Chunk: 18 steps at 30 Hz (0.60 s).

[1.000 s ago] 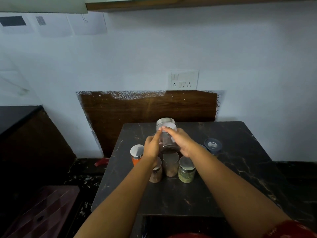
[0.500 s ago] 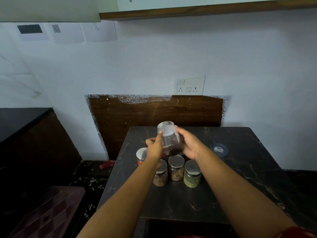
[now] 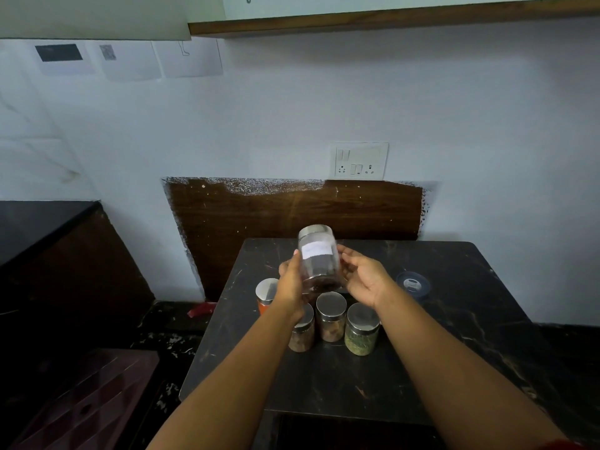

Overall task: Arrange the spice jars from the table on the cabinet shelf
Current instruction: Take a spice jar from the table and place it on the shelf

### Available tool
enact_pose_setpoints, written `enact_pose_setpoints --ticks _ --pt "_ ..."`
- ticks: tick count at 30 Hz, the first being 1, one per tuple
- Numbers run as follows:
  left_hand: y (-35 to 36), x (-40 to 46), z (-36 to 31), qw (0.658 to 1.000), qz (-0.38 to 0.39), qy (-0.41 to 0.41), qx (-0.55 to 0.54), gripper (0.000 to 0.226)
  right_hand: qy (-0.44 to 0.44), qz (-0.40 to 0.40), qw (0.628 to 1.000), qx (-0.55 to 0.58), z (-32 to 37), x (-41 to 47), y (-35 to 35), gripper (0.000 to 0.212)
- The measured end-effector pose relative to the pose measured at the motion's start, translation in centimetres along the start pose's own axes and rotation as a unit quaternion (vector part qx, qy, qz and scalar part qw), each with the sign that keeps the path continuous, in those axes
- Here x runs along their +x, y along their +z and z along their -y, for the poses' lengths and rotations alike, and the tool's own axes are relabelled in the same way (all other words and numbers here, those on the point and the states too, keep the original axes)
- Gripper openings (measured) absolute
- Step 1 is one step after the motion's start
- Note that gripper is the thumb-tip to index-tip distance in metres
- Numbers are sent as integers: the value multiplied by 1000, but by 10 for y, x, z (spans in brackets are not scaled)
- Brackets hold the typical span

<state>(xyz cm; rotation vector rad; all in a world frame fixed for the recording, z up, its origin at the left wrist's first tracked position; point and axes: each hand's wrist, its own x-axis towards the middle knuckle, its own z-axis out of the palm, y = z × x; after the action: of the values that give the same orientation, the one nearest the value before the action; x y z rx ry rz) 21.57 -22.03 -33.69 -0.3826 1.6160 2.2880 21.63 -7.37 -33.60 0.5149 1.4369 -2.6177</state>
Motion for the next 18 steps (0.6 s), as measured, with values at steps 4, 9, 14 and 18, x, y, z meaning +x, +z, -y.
enact_pose_setpoints --ticks 4,9,14,18 --pt "4 -4 0 1000 5 -20 -18 41 17 -3 999 -36 -4 -2 2 34" --pt "6 -6 -2 999 19 -19 -25 30 30 29 999 5 -4 -6 2 45" --pt "5 -8 -5 1000 26 8 -15 33 31 32 999 10 -3 -9 3 44" --pt "3 -12 -4 999 28 16 -14 31 40 43 998 18 -3 -11 -1 43"
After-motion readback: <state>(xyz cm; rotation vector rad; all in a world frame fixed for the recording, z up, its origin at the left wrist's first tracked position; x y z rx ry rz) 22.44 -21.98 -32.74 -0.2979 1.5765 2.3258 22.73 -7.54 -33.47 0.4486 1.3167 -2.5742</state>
